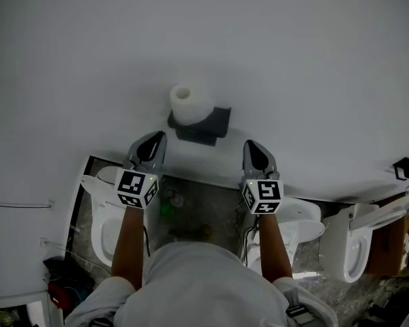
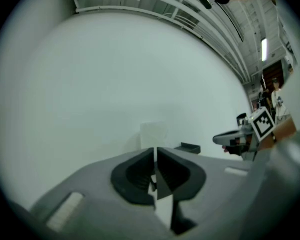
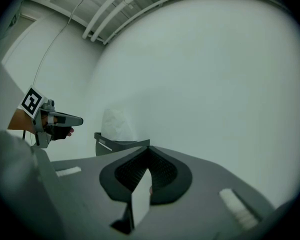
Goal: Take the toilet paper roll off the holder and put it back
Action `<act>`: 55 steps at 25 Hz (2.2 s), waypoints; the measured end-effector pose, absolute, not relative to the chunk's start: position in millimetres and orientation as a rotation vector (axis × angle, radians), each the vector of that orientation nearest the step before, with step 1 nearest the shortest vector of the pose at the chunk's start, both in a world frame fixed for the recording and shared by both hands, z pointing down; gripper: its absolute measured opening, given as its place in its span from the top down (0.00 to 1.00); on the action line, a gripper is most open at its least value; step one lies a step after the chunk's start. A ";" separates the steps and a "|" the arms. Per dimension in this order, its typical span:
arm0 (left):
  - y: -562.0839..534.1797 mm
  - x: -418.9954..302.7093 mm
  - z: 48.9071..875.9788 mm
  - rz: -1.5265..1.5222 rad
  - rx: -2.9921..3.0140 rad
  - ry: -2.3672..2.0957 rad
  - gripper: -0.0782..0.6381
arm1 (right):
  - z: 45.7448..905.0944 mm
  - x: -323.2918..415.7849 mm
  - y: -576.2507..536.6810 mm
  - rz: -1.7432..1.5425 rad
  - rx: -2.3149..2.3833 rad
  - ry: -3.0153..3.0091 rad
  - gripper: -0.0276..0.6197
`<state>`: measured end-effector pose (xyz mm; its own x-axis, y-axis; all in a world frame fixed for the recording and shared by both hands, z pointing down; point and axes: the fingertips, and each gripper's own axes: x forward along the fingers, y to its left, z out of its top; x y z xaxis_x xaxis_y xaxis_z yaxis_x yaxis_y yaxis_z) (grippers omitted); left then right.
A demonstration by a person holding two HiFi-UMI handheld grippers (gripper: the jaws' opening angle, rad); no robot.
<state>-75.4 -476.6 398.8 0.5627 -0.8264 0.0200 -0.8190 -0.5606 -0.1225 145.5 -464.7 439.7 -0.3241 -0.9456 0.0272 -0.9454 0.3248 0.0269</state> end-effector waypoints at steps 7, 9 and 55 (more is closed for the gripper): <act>-487.9 -70.8 397.4 -0.101 -2.719 1.385 0.84 | 437.2 147.0 -472.7 -0.014 1.826 -2.511 0.96; -491.6 -70.6 395.7 -0.083 -2.736 1.370 0.82 | 437.0 145.8 -474.4 -0.016 1.828 -2.505 0.96; -585.8 -9.3 393.9 -0.100 -2.839 1.182 0.45 | 455.0 180.7 -506.2 0.020 1.896 -2.402 0.96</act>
